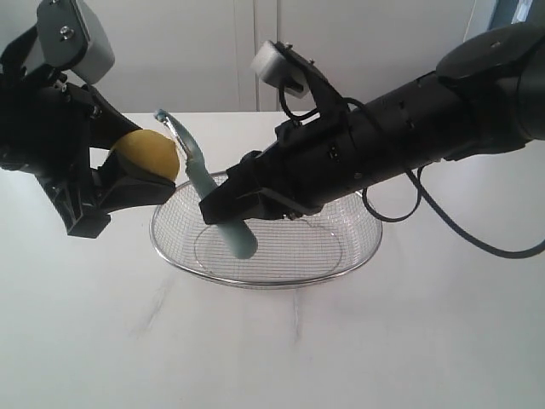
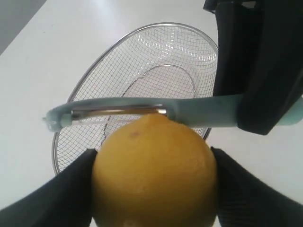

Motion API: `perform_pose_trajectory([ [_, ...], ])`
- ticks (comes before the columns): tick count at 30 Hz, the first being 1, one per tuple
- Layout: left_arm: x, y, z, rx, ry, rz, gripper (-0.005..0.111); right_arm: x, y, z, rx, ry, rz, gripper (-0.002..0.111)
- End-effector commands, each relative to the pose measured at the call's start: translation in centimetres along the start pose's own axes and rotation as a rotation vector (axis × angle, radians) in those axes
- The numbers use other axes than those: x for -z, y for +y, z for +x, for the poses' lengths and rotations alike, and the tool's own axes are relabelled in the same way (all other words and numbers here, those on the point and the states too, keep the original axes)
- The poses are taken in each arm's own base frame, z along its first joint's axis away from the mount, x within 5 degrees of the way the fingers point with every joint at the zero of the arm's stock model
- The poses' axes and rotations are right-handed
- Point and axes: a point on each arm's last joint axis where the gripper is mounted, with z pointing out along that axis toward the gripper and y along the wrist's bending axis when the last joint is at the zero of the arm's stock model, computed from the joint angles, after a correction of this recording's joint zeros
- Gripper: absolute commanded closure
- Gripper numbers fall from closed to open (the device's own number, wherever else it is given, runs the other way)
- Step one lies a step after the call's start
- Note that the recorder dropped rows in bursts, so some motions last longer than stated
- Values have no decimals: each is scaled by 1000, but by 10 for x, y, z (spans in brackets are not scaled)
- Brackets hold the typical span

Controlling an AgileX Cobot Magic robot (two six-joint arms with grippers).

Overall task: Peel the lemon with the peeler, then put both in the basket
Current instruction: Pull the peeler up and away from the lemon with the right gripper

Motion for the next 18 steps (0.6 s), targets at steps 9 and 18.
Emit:
perform_pose_trajectory([
  [9,1,-3,-2,16,-11,14,107,28,14,-10,59,-85,36,108],
  [18,1,-3,-2,16,-10,15,107,81,13,-15,87,-194,184,108],
])
